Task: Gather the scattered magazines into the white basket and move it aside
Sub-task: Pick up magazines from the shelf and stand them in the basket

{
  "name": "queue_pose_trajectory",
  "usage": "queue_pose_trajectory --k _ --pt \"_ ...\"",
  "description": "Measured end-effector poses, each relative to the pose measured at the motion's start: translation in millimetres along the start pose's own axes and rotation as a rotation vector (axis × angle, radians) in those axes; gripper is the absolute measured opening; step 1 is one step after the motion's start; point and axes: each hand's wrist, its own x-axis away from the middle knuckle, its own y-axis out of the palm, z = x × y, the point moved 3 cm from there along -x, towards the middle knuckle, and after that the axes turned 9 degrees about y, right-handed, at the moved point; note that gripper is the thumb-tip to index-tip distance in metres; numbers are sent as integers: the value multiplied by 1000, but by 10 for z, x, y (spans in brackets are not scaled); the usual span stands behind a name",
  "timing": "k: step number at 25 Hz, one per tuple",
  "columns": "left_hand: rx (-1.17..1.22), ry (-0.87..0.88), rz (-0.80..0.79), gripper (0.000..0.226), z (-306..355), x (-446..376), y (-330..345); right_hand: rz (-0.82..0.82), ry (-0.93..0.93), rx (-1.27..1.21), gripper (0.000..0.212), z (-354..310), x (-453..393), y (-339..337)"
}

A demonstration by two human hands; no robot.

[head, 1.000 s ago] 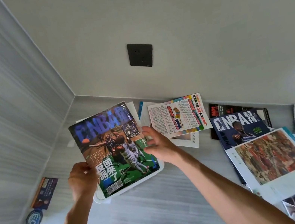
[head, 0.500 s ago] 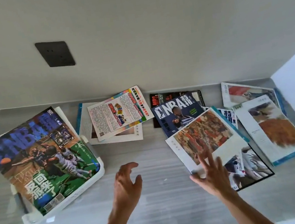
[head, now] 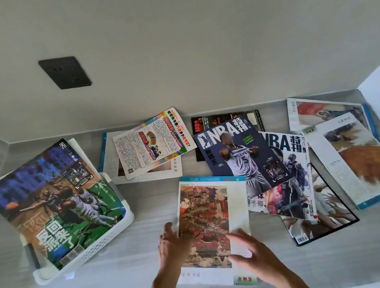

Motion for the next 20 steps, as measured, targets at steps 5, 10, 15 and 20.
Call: queue_pose_trajectory --k 5,10,15,20 --pt "431 -1 -65 15 -15 5 -30 -88 83 -200 51 -95 -37 -100" --pt "595 560 -117 32 417 305 -290 252 240 -531 22 -240 -119 -376" --pt "434 847 32 45 484 380 -990 -634 236 -1165 61 -878 -34 -652" --pt "1065 372 36 63 455 392 -839 -349 86 -501 42 -1187 -259 -635"
